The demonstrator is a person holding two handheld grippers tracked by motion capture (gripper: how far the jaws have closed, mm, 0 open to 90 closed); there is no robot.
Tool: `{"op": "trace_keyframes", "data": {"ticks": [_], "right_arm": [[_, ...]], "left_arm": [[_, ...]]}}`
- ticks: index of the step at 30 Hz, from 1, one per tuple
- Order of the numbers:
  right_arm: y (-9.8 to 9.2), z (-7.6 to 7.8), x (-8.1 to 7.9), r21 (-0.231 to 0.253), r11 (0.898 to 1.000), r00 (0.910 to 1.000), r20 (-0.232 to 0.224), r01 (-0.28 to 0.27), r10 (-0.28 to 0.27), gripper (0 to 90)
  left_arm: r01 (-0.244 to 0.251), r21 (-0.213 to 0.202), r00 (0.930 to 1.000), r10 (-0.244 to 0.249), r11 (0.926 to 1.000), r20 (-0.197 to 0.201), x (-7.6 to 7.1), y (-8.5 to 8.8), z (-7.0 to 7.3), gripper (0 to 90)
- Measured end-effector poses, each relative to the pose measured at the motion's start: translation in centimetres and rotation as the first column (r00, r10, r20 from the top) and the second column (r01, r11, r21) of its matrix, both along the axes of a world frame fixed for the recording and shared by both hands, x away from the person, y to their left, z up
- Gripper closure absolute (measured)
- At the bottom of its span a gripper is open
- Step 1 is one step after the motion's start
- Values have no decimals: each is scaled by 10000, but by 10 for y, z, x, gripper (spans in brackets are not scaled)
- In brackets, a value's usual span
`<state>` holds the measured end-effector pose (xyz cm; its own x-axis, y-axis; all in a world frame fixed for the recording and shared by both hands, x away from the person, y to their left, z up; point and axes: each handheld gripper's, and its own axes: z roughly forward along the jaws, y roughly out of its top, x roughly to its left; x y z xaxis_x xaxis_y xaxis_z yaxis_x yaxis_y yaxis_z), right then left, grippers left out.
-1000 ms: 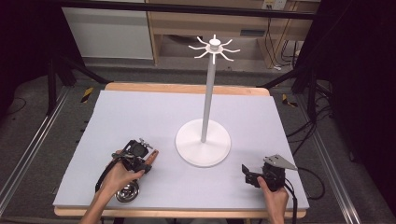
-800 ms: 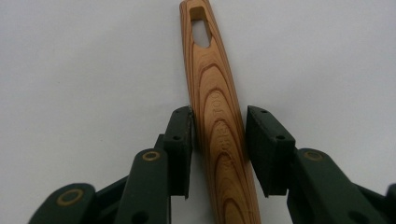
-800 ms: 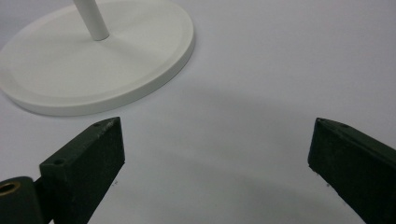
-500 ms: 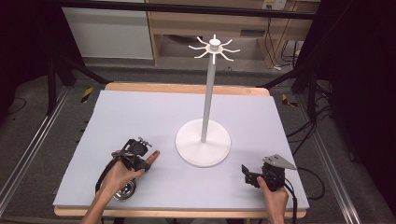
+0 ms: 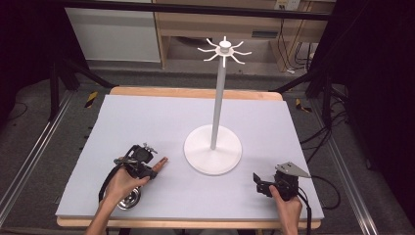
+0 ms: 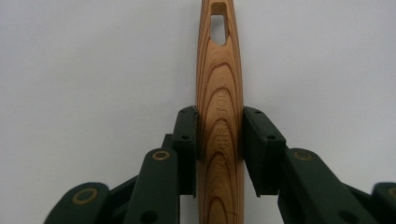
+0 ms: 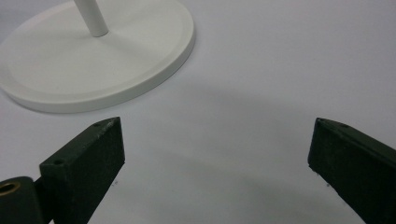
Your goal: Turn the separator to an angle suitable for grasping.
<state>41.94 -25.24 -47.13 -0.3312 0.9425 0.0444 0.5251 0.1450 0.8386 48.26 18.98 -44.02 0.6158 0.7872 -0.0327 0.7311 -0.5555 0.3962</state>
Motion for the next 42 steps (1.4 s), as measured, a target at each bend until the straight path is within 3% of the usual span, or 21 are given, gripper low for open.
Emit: {"op": "trace_keyframes", "data": {"ticks": [8,16,29,33,37,42], "right_arm": [[0,-1,0,-135,9999,10000,45,4,-4,43],[1,-1,0,-100,9999,10000,28,-6,6,43],[1,-1,-1,-81,10000,10000,71,19,-19,43],[1,0,-1,-37,10000,10000,79,23,-22,43],[1,0,-1,-54,10000,9999,121,37,-36,43],[1,0,-1,-42,10000,10000,84,31,-30,43]], "left_arm": [[40,-757,9972,17,9971,745,-11,5,16,674],[76,-1189,9921,73,9929,1250,-18,9,27,674],[-50,-2053,9732,519,9787,2240,-28,23,47,675],[53,-2368,9556,649,9715,2874,-33,26,55,675],[162,-2738,9329,839,9617,3501,-39,28,62,674],[310,-3289,8973,1187,9438,4251,-46,30,70,674]]}}
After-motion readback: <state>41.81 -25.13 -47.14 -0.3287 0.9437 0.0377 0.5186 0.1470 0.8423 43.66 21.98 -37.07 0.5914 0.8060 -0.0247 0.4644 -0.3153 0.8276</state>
